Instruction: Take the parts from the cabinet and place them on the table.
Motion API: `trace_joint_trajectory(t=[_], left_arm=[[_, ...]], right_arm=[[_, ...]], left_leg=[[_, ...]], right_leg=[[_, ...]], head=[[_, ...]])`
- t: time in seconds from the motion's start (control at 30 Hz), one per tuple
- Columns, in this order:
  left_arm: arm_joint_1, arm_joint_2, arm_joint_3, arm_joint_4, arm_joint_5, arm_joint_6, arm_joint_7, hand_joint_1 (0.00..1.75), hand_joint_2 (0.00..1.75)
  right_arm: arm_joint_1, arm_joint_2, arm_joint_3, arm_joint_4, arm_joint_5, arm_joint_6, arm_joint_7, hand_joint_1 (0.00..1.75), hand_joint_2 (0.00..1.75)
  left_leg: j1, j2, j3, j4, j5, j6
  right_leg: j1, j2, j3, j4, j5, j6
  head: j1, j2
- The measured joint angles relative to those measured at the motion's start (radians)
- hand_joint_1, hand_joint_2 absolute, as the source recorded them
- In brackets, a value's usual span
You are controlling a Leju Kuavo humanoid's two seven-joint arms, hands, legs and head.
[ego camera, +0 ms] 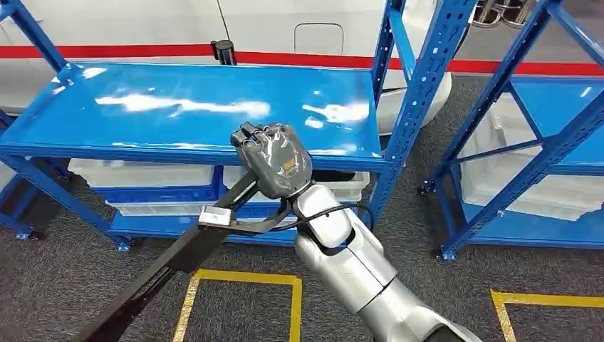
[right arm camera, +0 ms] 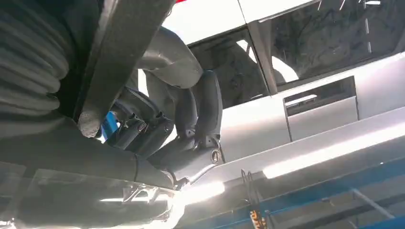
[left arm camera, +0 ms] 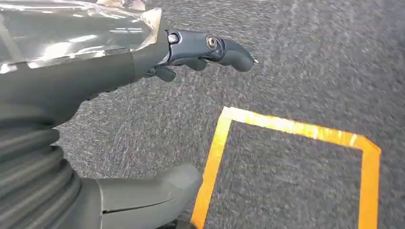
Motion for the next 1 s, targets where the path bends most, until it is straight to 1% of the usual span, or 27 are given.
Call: trace_joint_trajectory(t=[0.03,0.07,0.1,0.13,0.17,0.2,0.23,0.27,0.3,0.33,0.37,0.43,0.5,0.53,0.57,0.6,0.63,0.67,0.7,0.73,0.77,0.8,0.83,0.87,0.9,0.93,1.0], left_arm=[[-0.001,0.0,0.0,0.0,0.0,0.0,0.0,0.0,1.75],[-0.001,0.001,0.0,0.0,0.002,0.0,0.001,0.0,1.75],[-0.001,0.001,0.001,0.0,0.003,0.0,0.001,0.0,1.75],[0.001,0.001,0.002,0.0,0.003,0.0,0.001,0.0,1.75],[0.003,0.001,0.005,0.0,0.004,0.0,0.001,0.0,1.75],[0.005,0.001,0.008,0.0,0.004,0.0,0.001,0.0,1.75],[0.007,0.001,0.009,0.0,0.004,0.0,0.001,0.0,1.75],[0.007,0.001,0.011,0.0,0.004,0.0,0.001,0.0,1.75],[0.007,0.001,0.014,0.0,0.004,0.0,0.001,0.0,1.75],[0.007,0.0,0.015,0.0,0.004,0.0,0.001,0.0,1.75],[0.008,0.0,0.016,0.0,0.004,0.0,0.001,0.0,1.75],[0.009,0.0,0.018,0.0,0.004,0.0,0.001,0.0,1.75],[0.01,-0.001,0.019,0.0,0.004,0.0,0.001,0.0,1.75],[0.011,0.002,0.022,0.0,0.004,0.0,0.001,0.0,1.75],[0.012,0.003,0.024,0.0,0.004,0.0,0.0,0.0,1.75],[0.013,0.003,0.024,0.0,0.003,-0.002,0.0,0.0,1.75],[0.014,0.003,0.024,0.0,0.003,-0.005,0.0,0.0,1.75],[0.014,0.003,0.024,0.0,0.0,-0.006,0.0,0.0,1.75],[0.014,0.003,0.024,0.0,-0.001,-0.006,0.0,0.0,1.75],[0.014,0.004,0.024,0.0,-0.003,-0.007,0.0,0.0,1.75],[0.014,0.005,0.024,0.0,-0.004,-0.008,0.0,0.0,1.75],[0.014,0.006,0.024,0.0,-0.006,-0.008,0.0,0.0,1.75],[0.014,0.007,0.024,0.0,-0.008,-0.009,0.0,0.0,1.75],[0.013,0.008,0.024,0.0,-0.011,-0.01,0.0,0.0,1.75],[0.01,0.005,0.024,0.0,-0.013,-0.014,0.0,0.0,1.75],[0.011,0.006,0.024,0.0,-0.013,-0.015,0.0,0.0,1.75],[0.01,0.006,0.024,0.0,-0.013,-0.015,0.001,0.0,1.75]], right_arm=[[-0.001,-0.001,0.0,0.001,-0.002,-0.001,0.0,1.75,1.75],[-0.004,-0.001,0.0,0.003,-0.005,-0.001,0.0,1.75,1.75],[-0.003,-0.002,0.0,0.005,-0.005,-0.002,0.0,1.75,1.75],[-0.002,-0.003,0.001,0.008,-0.008,-0.002,0.0,1.75,1.75],[-0.001,-0.004,0.001,0.012,-0.01,-0.002,0.0,1.75,1.75],[0.0,-0.005,0.002,0.015,-0.01,-0.002,0.0,1.75,1.75],[0.002,-0.006,0.003,0.018,-0.01,-0.003,0.0,1.75,1.75],[0.003,-0.006,0.005,0.021,-0.01,-0.003,0.0,1.75,1.75],[0.003,-0.005,0.006,0.022,-0.009,-0.003,-0.001,1.75,1.75],[0.001,-0.003,0.007,0.022,-0.009,-0.004,-0.001,1.75,1.75],[-0.002,0.0,0.007,0.022,-0.008,-0.004,-0.001,1.75,1.75],[-0.003,0.002,0.007,0.023,-0.008,-0.005,-0.001,1.75,1.75],[-0.002,0.002,0.007,0.024,-0.008,-0.006,-0.001,1.75,1.75],[-0.002,0.001,0.007,0.025,-0.007,-0.006,0.0,1.75,1.75],[-0.003,0.002,0.007,0.025,-0.007,-0.006,0.001,1.75,1.75],[-0.002,0.002,0.007,0.025,-0.006,-0.006,0.002,1.75,1.75],[-0.001,0.002,0.007,0.026,-0.005,-0.007,0.002,1.75,1.75],[0.0,0.001,0.007,0.026,-0.004,-0.008,0.002,1.75,1.75],[0.003,0.001,0.007,0.027,-0.004,-0.008,0.002,1.75,1.75],[0.007,0.0,0.007,0.028,-0.004,-0.008,0.002,1.75,1.75],[0.01,-0.001,0.007,0.028,-0.004,-0.008,0.002,1.75,1.75],[0.013,-0.002,0.007,0.028,-0.004,-0.008,0.003,1.75,1.75],[0.013,-0.003,0.007,0.028,-0.004,-0.008,0.004,1.75,1.75],[0.013,-0.003,0.006,0.028,-0.004,-0.009,0.006,1.75,1.75],[0.012,-0.003,0.005,0.028,-0.004,-0.01,0.009,1.75,1.75],[0.015,-0.002,0.006,0.028,-0.004,-0.01,0.01,1.75,1.75],[0.014,-0.003,0.006,0.028,-0.004,-0.013,0.011,1.75,1.75]], left_leg=[[-0.004,0.005,-0.005,-0.002,0.01,0.005],[-0.004,0.006,-0.021,-0.004,0.025,0.016],[-0.005,0.005,-0.034,-0.004,0.033,0.017],[-0.007,0.006,-0.048,-0.003,0.043,0.018],[-0.007,0.007,-0.062,-0.002,0.053,0.017],[-0.007,0.007,-0.073,-0.002,0.061,0.016],[-0.007,0.007,-0.085,-0.001,0.071,0.014],[-0.007,0.007,-0.096,0.0,0.078,0.011],[-0.008,0.005,-0.107,0.005,0.085,0.008],[-0.007,0.005,-0.114,0.012,0.089,0.005],[-0.014,0.005,-0.128,0.022,0.093,-0.001],[-0.012,0.007,-0.128,0.022,0.107,-0.013],[-0.011,0.006,-0.129,0.021,0.113,-0.02],[-0.008,0.004,-0.136,0.023,0.112,-0.026],[-0.004,0.0,-0.147,0.04,0.079,-0.033],[-0.002,0.0,-0.161,0.083,0.022,-0.037],[0.002,-0.001,-0.184,0.156,-0.036,-0.045],[0.005,-0.002,-0.209,0.234,-0.078,-0.051],[0.008,-0.002,-0.227,0.305,-0.101,-0.057],[0.013,-0.001,-0.224,0.329,-0.093,-0.062],[0.018,-0.001,-0.202,0.311,-0.067,-0.065],[0.024,0.0,-0.152,0.248,-0.029,-0.069],[0.027,0.0,-0.118,0.202,-0.012,-0.071],[0.032,0.0,-0.042,0.094,0.0,-0.077],[0.021,-0.009,-0.014,0.041,-0.03,-0.072],[0.02,-0.012,-0.023,0.05,-0.02,-0.056],[0.013,-0.011,-0.032,0.05,-0.019,-0.041]], right_leg=[[-0.002,0.001,-0.02,0.02,-0.026,-0.004],[-0.002,0.002,-0.047,0.089,-0.085,-0.017],[-0.003,0.002,-0.072,0.166,-0.131,-0.022],[-0.005,0.002,-0.097,0.249,-0.171,-0.023],[-0.005,0.002,-0.11,0.312,-0.189,-0.016],[-0.005,0.002,-0.102,0.323,-0.184,-0.008],[-0.005,0.002,-0.065,0.286,-0.162,0.003],[-0.005,0.002,-0.013,0.214,-0.134,0.011],[-0.005,0.002,0.05,0.122,-0.115,0.013],[-0.003,0.002,0.105,0.044,-0.116,0.006],[0.004,0.001,0.15,-0.022,-0.134,-0.003],[0.006,0.002,0.127,-0.02,-0.13,-0.01],[0.007,0.002,0.125,-0.021,-0.125,-0.018],[-0.017,0.001,0.128,-0.025,-0.114,-0.029],[-0.017,-0.002,0.123,-0.025,-0.104,-0.033],[-0.017,-0.003,0.114,-0.024,-0.094,-0.047],[-0.017,-0.004,0.102,-0.024,-0.085,-0.048],[-0.016,-0.004,0.09,-0.023,-0.076,-0.048],[-0.016,-0.004,0.076,-0.021,-0.066,-0.046],[-0.017,-0.004,0.063,-0.019,-0.059,-0.042],[-0.018,-0.004,0.052,-0.014,-0.052,-0.038],[-0.022,-0.004,0.04,-0.008,-0.048,-0.032],[-0.024,-0.003,0.033,-0.004,-0.046,-0.029],[-0.027,-0.003,0.024,0.006,-0.043,-0.024],[-0.02,-0.002,0.012,0.011,-0.037,-0.014],[-0.016,-0.002,0.012,0.01,-0.032,-0.006],[-0.017,-0.002,0.009,0.005,-0.019,0.013]], head=[[0.001,0.0],[0.006,0.0],[0.007,0.0],[0.006,0.0],[0.01,0.0],[0.009,0.0],[0.01,0.0],[0.011,0.0],[0.011,0.0],[0.011,0.0],[0.012,0.0],[0.009,0.0],[0.008,0.0],[0.008,0.0],[0.008,0.0],[0.001,0.0],[-0.003,0.0],[-0.002,0.0],[-0.002,0.0],[-0.003,0.0],[-0.003,0.0],[-0.003,0.0],[-0.003,0.0],[-0.003,0.0],[-0.01,0.0],[-0.006,0.0],[-0.005,0.0]])
